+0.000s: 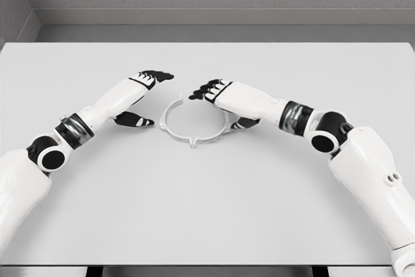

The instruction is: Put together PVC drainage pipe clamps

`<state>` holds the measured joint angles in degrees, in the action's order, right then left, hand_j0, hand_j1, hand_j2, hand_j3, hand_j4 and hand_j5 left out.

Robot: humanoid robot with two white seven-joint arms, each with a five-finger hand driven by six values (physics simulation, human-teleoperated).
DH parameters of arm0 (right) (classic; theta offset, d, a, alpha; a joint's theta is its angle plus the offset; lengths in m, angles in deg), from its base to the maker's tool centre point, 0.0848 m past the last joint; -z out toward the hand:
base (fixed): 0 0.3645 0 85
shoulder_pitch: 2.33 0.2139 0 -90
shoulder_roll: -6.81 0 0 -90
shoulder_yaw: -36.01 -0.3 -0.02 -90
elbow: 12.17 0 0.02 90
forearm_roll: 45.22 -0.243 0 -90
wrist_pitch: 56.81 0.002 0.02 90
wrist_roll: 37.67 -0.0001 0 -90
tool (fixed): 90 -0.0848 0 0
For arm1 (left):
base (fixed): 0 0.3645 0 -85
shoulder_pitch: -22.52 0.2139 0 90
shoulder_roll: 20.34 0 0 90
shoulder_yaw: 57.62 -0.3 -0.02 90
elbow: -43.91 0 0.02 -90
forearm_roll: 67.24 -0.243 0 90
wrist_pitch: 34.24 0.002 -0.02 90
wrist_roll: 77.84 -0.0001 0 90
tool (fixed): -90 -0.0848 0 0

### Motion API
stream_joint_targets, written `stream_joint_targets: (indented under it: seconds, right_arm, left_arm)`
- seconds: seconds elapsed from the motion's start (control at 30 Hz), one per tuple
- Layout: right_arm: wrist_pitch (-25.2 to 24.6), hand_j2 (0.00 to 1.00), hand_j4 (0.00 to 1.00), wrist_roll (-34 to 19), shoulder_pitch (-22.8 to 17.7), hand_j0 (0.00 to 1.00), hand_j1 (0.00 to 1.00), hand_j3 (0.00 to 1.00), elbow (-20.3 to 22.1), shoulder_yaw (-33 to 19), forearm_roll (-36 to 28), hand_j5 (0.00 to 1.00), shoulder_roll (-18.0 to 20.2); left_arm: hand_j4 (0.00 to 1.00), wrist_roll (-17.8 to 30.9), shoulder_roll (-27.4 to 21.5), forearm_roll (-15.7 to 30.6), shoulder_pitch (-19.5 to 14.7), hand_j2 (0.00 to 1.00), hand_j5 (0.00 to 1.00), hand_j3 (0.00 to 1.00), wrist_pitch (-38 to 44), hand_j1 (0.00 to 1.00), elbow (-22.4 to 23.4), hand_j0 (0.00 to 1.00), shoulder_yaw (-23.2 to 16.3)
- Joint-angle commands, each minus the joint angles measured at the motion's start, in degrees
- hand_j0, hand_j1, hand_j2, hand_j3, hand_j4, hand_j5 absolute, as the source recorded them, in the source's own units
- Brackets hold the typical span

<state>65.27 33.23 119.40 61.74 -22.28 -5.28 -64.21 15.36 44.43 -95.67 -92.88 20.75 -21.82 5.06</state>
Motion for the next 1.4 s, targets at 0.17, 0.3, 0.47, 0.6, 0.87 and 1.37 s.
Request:
stream_joint_targets:
  seconds: [0.17, 0.3, 0.47, 0.6, 0.87, 1.37]
  right_arm:
    - [0.0, 1.0, 1.0, 0.12, 0.97, 1.0, 1.0, 1.0, -2.45, 0.81, -0.39, 1.0, -0.53]
    - [0.01, 1.0, 1.0, 0.12, 3.43, 1.0, 1.0, 1.0, -3.51, 0.19, -0.48, 1.0, -0.17]
    - [0.01, 1.0, 1.0, 0.03, 4.75, 1.0, 1.0, 1.0, -4.39, -1.74, -0.48, 1.0, 0.88]
    - [0.01, 1.0, 1.0, 0.12, 6.86, 1.0, 1.0, 1.0, -7.99, -1.65, -0.48, 1.0, 0.09]
    - [0.09, 1.0, 1.0, 0.21, 10.29, 1.0, 1.0, 1.0, -17.22, -1.04, 0.49, 1.0, -5.18]
    - [0.01, 1.0, 1.0, 0.3, 11.87, 1.0, 1.0, 1.0, -21.52, 0.02, 1.9, 1.0, -8.87]
  left_arm:
    - [1.0, -0.03, 0.01, 0.31, 0.0, 1.0, 1.0, 1.0, 0.01, 1.0, -0.01, 1.0, -0.19]
    - [1.0, -0.03, 0.09, 0.31, 0.0, 1.0, 1.0, 1.0, 0.01, 1.0, -0.19, 1.0, -0.36]
    - [1.0, -0.03, -0.08, 0.49, 0.0, 1.0, 1.0, 1.0, 0.01, 1.0, -0.1, 1.0, 0.08]
    - [1.0, -0.12, -1.57, 0.66, -0.53, 1.0, 1.0, 1.0, 0.01, 1.0, 0.08, 1.0, 0.17]
    - [1.0, -0.12, -2.19, 0.75, -1.67, 1.0, 1.0, 1.0, 0.01, 1.0, 0.96, 1.0, 0.17]
    - [1.0, -0.12, -2.9, 0.93, -2.46, 1.0, 1.0, 1.0, 0.01, 1.0, 1.83, 1.0, 0.17]
